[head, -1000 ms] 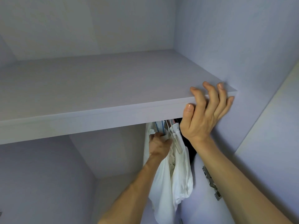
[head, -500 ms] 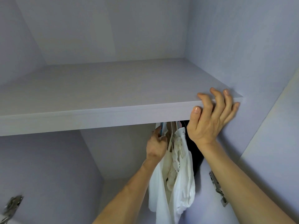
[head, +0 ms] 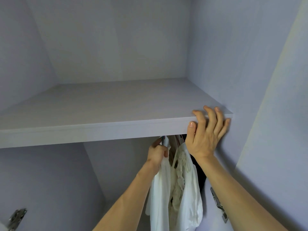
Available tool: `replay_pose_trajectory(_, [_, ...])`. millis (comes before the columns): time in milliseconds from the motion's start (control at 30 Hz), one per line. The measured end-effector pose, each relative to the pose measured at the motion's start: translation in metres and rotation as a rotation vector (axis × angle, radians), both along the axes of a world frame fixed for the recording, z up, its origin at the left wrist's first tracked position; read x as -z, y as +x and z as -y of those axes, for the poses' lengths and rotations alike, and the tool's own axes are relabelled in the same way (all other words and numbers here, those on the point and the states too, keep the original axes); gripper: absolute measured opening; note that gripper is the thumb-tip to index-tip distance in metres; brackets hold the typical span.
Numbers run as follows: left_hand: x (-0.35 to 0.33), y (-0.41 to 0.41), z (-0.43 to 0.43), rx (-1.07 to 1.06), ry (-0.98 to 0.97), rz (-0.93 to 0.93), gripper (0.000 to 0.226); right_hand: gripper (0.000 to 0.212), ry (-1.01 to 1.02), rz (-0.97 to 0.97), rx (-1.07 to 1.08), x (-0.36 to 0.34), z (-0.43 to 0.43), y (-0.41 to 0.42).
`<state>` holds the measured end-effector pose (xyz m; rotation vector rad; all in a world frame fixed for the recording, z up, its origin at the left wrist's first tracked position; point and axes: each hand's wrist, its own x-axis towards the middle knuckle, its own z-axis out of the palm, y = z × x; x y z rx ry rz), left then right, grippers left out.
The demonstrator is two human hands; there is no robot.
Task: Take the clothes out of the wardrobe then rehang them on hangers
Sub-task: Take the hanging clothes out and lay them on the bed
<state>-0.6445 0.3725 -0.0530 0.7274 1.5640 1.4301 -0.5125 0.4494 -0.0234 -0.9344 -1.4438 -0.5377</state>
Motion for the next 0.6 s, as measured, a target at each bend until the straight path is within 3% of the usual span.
replay_pose_trajectory(133, [-0.001, -0.004, 0.011, -0.02, 0.079, 0.063, 0.068, 0.033, -0.035, 0.005, -0.014, -0.003, 0.006, 0.002])
replay_pose_trajectory(600, [-0.004, -0.007, 0.01, -0.021, 0.084, 0.05, 0.062, 0.032, -0.15, 0.057, -0.031, -0.01, 0.02, 0.01])
